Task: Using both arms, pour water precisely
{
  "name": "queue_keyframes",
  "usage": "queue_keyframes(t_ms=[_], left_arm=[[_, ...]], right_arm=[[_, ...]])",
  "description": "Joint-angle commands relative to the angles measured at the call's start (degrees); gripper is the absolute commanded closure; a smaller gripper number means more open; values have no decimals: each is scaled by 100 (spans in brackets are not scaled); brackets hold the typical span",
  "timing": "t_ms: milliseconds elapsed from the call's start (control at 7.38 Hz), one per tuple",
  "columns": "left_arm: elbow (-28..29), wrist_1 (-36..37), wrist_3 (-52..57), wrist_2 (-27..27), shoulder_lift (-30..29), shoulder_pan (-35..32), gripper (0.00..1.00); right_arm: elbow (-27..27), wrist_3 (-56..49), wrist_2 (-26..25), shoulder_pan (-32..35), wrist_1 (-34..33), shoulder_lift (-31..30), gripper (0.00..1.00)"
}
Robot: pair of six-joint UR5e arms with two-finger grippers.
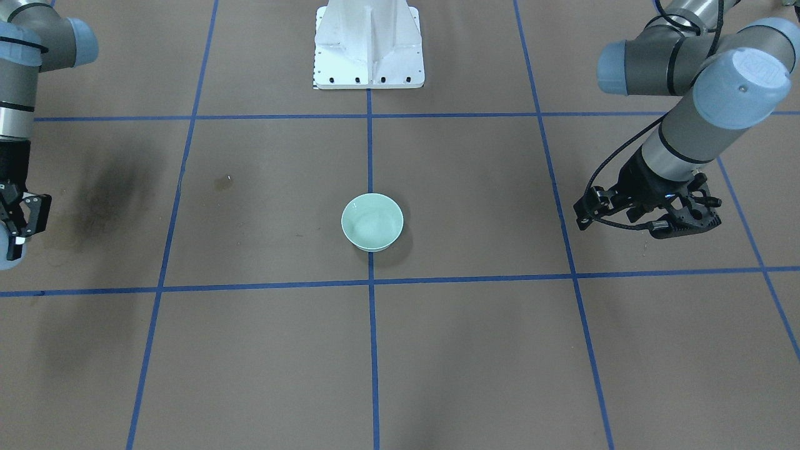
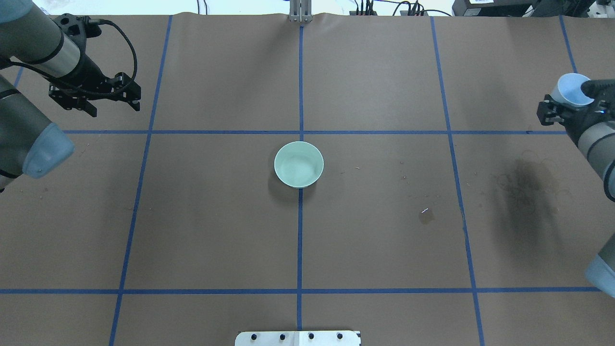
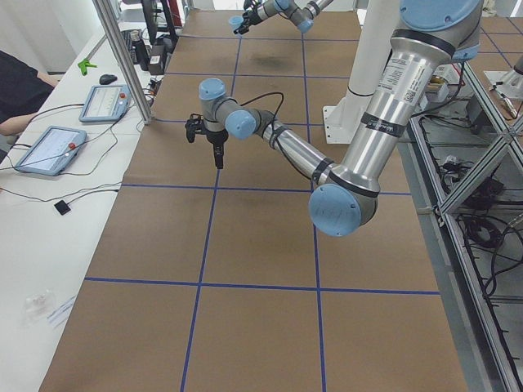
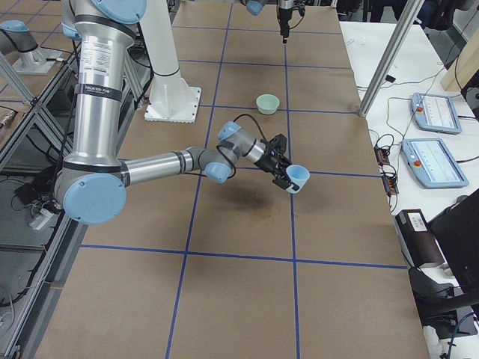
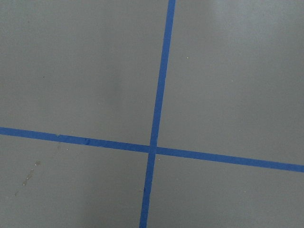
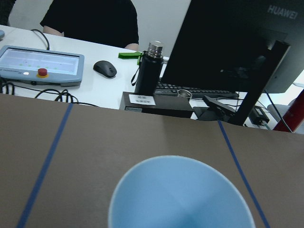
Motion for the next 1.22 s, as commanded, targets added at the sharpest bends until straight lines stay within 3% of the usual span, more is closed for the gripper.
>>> queue_keyframes(t_ms=[0,135,1084], left_arm=[[-17,-9,-53,-8,-13,7,0],[-26,0,-53,-8,-13,7,0],[-17,-114,-44,1,-13,7,0]], right_arm=[[-1645,-11,-314,-29,2066,-118,100],[-1966,-72,-297,-21,2572,-135,100],[-1978,7,-68,-196,2997,-389,100]])
